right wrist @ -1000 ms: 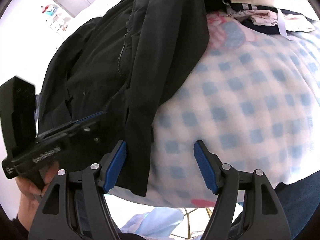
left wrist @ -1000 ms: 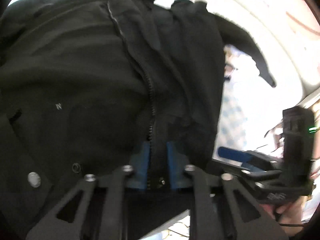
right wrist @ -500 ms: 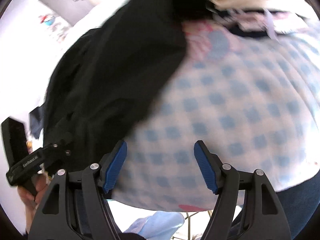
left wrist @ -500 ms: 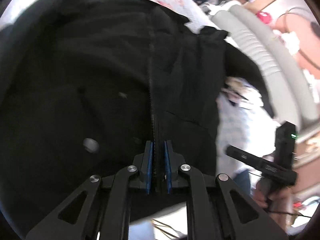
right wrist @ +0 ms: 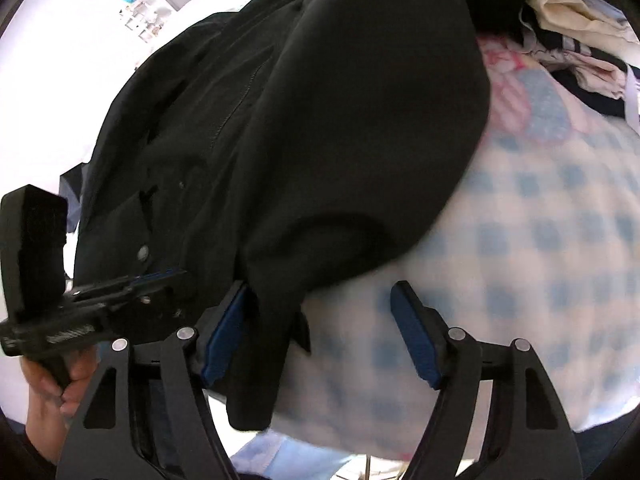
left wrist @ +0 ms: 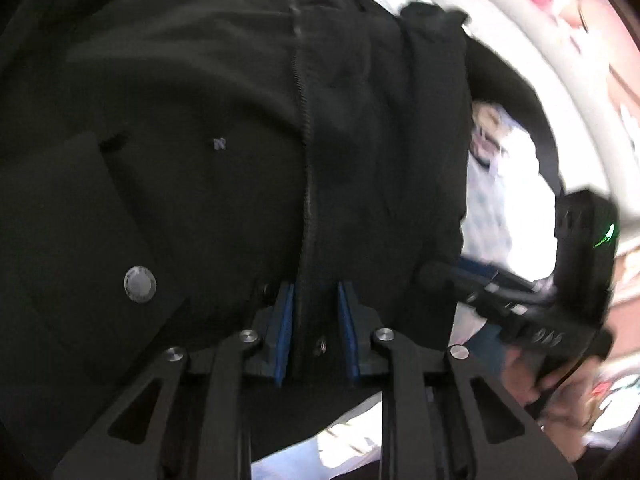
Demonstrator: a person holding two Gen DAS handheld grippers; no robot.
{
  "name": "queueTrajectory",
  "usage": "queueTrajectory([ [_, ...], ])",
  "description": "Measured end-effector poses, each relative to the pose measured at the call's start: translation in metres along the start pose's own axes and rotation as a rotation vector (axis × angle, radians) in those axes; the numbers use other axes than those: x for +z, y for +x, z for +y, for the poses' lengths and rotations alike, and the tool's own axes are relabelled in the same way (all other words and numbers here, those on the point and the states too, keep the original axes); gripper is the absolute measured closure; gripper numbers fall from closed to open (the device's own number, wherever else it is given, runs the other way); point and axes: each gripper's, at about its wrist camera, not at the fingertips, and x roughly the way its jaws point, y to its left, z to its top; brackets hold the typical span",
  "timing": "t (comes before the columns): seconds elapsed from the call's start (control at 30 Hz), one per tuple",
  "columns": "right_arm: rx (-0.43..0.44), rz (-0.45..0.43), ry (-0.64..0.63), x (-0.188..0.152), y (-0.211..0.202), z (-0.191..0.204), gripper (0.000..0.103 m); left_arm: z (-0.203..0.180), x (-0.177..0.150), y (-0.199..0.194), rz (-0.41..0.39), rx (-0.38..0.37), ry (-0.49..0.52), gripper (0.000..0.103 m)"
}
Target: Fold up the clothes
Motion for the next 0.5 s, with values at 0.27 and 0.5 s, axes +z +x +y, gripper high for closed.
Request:
queueTrajectory([
  [0.27, 0.019, -0.130, -0.039, 0.033, -0.078, -0.021, 0.028, -0.004, 0.073, -0.083, -0.175, -0.107, 0.083, 0.071],
  [0.5, 0.126, -0.245, -0.029, 0.212, -0.073, -0.018, 0.028, 0.013, 0.241, -0.013, -0.208, 0.085, 0.108, 0.073],
])
